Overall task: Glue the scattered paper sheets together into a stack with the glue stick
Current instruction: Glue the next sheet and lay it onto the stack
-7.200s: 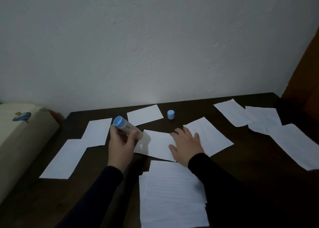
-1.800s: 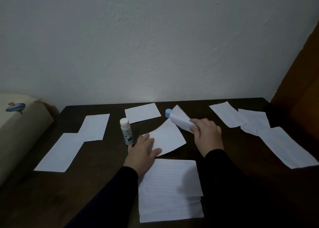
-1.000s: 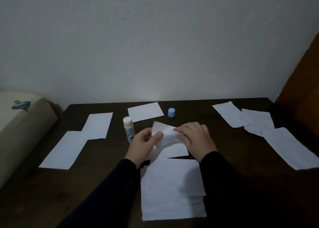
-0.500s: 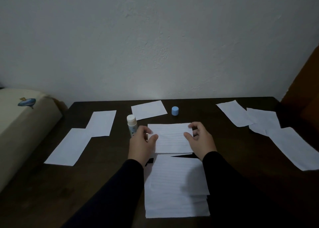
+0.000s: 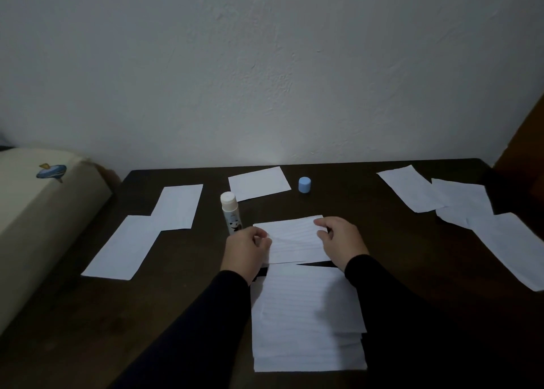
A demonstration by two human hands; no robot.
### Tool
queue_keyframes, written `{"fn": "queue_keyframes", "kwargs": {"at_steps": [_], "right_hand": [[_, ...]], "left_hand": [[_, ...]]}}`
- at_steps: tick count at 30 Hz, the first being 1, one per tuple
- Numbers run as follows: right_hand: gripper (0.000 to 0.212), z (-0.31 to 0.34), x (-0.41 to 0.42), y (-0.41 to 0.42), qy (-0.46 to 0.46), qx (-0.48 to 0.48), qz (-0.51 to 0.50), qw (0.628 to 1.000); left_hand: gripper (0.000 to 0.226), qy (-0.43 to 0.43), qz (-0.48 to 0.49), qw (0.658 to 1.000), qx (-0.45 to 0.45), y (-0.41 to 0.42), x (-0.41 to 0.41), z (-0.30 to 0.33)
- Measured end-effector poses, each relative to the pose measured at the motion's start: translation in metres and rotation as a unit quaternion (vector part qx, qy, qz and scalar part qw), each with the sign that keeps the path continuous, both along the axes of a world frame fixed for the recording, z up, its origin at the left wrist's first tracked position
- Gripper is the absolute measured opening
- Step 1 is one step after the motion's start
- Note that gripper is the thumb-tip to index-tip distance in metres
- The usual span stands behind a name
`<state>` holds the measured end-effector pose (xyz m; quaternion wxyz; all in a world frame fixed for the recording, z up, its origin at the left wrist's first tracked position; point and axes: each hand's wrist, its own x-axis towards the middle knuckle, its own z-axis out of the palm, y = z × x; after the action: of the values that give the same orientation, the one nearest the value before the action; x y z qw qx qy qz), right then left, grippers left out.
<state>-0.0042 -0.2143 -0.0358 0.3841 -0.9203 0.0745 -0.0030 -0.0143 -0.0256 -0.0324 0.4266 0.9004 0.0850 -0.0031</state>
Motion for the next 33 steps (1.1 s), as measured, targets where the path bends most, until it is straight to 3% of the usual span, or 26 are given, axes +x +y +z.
{"fn": "queue_keyframes", "kwargs": {"at_steps": [6, 10, 13, 16, 18, 21, 23, 26, 29, 33], "right_hand": [[0.036, 0.001, -0.002, 0.005, 0.003, -0.183, 0.018, 0.983], [0.040, 0.008, -0.006, 0.014, -0.050, -0.291, 0.131, 0.946], [0.048, 0.004, -0.005, 0.025, 0.025, -0.304, 0.245, 0.920], [0.051, -0.003, -0.001, 0.027, 0.065, -0.320, 0.243, 0.913], [0.050, -0.004, 0.001, 0.026, 0.065, -0.313, 0.230, 0.919], [0.052, -0.005, 0.004, 0.024, 0.082, -0.313, 0.218, 0.921], [0.053, -0.007, 0.008, 0.023, 0.095, -0.318, 0.222, 0.917], [0.052, -0.011, 0.011, 0.018, 0.103, -0.310, 0.202, 0.923], [0.055, -0.010, 0.014, 0.011, 0.128, -0.299, 0.152, 0.933], [0.059, -0.008, 0.012, 0.005, 0.157, -0.317, 0.140, 0.925]], "left_hand": [[0.019, -0.041, -0.036, 0.982, 0.179, -0.001, 0.003, -0.001], [0.020, -0.161, -0.113, 0.943, 0.268, -0.012, -0.002, -0.003], [0.041, -0.093, -0.213, 0.905, 0.356, -0.023, 0.003, -0.009], [0.048, -0.023, -0.240, 0.882, 0.404, -0.030, 0.020, -0.003], [0.051, -0.004, -0.261, 0.868, 0.422, -0.038, 0.028, 0.003], [0.062, 0.053, -0.285, 0.872, 0.393, -0.046, 0.031, 0.004], [0.059, 0.044, -0.284, 0.873, 0.394, -0.045, 0.031, 0.000], [0.057, 0.010, -0.255, 0.881, 0.398, -0.036, 0.027, -0.008], [0.062, 0.036, -0.191, 0.904, 0.382, -0.024, 0.028, -0.014], [0.060, 0.053, -0.190, 0.892, 0.407, -0.024, 0.022, -0.011]]}}
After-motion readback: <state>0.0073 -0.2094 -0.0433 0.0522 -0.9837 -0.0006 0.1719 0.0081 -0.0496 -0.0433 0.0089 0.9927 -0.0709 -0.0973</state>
